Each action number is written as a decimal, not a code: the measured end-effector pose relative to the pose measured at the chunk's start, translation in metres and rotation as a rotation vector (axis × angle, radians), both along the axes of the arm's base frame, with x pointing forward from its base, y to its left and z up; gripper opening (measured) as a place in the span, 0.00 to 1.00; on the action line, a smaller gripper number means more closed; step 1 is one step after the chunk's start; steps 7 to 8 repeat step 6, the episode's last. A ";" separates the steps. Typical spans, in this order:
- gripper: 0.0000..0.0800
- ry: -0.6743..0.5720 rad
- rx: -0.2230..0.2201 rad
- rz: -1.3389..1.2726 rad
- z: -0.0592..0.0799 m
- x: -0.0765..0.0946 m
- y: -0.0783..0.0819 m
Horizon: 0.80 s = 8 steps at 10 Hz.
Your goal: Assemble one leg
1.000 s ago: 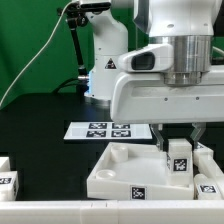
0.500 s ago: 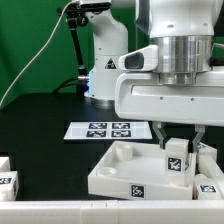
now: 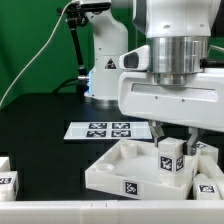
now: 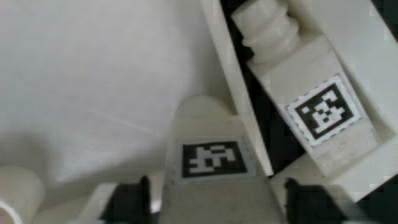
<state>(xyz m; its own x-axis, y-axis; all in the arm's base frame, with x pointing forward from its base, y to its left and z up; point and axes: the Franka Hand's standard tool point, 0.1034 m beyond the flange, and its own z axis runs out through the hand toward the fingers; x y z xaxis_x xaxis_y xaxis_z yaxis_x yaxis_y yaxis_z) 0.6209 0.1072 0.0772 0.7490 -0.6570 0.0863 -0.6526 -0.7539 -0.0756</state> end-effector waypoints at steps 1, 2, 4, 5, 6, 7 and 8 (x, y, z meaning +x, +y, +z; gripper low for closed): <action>0.65 0.000 0.000 0.000 0.000 0.000 0.000; 0.76 -0.002 -0.002 0.022 0.002 0.001 -0.001; 0.80 -0.016 0.003 0.055 0.021 0.005 0.000; 0.81 -0.024 0.006 0.056 0.026 0.006 0.001; 0.81 -0.020 0.005 0.055 0.023 0.006 0.001; 0.81 -0.020 0.005 0.055 0.023 0.006 0.001; 0.81 -0.020 0.005 0.055 0.023 0.006 0.001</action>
Offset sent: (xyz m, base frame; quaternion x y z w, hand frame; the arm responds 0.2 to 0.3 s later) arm -0.0077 -0.0119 0.0395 -0.0313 0.0092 -0.0678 0.9972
